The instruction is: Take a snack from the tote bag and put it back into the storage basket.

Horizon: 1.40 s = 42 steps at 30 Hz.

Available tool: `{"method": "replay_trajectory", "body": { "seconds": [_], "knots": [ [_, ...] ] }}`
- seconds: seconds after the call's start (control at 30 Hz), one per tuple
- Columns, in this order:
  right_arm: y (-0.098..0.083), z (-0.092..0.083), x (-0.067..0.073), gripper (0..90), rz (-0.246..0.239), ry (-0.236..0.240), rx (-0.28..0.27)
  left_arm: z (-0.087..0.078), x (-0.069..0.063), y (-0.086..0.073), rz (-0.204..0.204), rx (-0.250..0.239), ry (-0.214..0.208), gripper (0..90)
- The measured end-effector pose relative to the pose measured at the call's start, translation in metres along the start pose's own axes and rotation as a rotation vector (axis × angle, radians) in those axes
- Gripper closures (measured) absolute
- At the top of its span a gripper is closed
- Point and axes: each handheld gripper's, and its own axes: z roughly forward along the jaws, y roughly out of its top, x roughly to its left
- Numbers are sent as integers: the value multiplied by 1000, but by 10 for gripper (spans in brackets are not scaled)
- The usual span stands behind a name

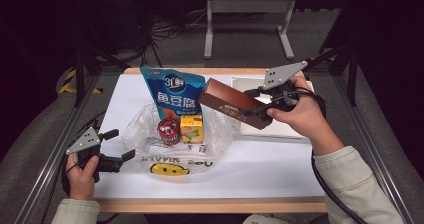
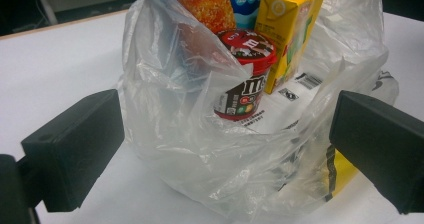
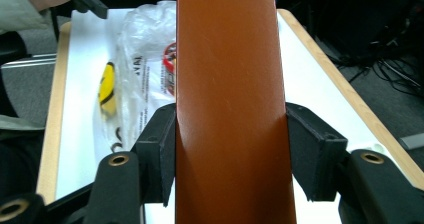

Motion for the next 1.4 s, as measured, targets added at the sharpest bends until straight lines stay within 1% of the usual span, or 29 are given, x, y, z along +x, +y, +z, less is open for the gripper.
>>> {"method": "replay_trajectory", "body": {
  "seconds": [0.07, 0.13, 0.27, 0.33, 0.4, 0.5, 0.6, 0.67, 0.8, 1.0, 1.1, 1.23, 1.33, 1.4],
  "knots": [
    [-1, -2, -2, 427, 3, -5, -1, 0, 0, 0, 1, 0, 5, 16],
    [-6, -7, -8, 427, 17, -18, -5, -1, -1, 0, 1, -2, 16, 18],
    [-13, -14, -15, 427, 30, -24, -6, -3, -2, -1, 2, -7, 27, 21],
    [-17, -17, -19, 427, 36, -34, -8, -4, -2, -2, 12, -6, 8, 19],
    [-21, -19, -24, 427, 40, -40, -15, -6, -3, -2, 38, -1, -20, 12],
    [-26, -21, -31, 426, 39, -40, -26, -8, -4, -2, 38, -4, -14, 8],
    [-31, -24, -39, 426, 42, -51, -24, -10, -4, -3, 34, -1, -8, 8],
    [-32, -25, -41, 426, 43, -53, -24, -10, -5, -4, 32, -3, -10, 8],
    [-38, -27, -51, 426, 50, -71, -6, -13, -6, -5, 26, 3, 6, 12],
    [-44, -29, -63, 426, 52, -71, 2, -14, -9, -6, 30, 15, 14, 13],
    [-46, -29, -69, 426, 52, -74, 3, -16, -11, -6, 29, 8, 27, 13],
    [-48, -28, -75, 426, 49, -75, 12, -17, -12, -7, 34, 13, 31, 14],
    [-51, -28, -80, 425, 43, -82, 31, -19, -14, -8, 34, 9, 28, 13],
    [-54, -28, -83, 425, 47, -84, 36, -20, -14, -8, 33, 12, 31, 13]
  ]
}}
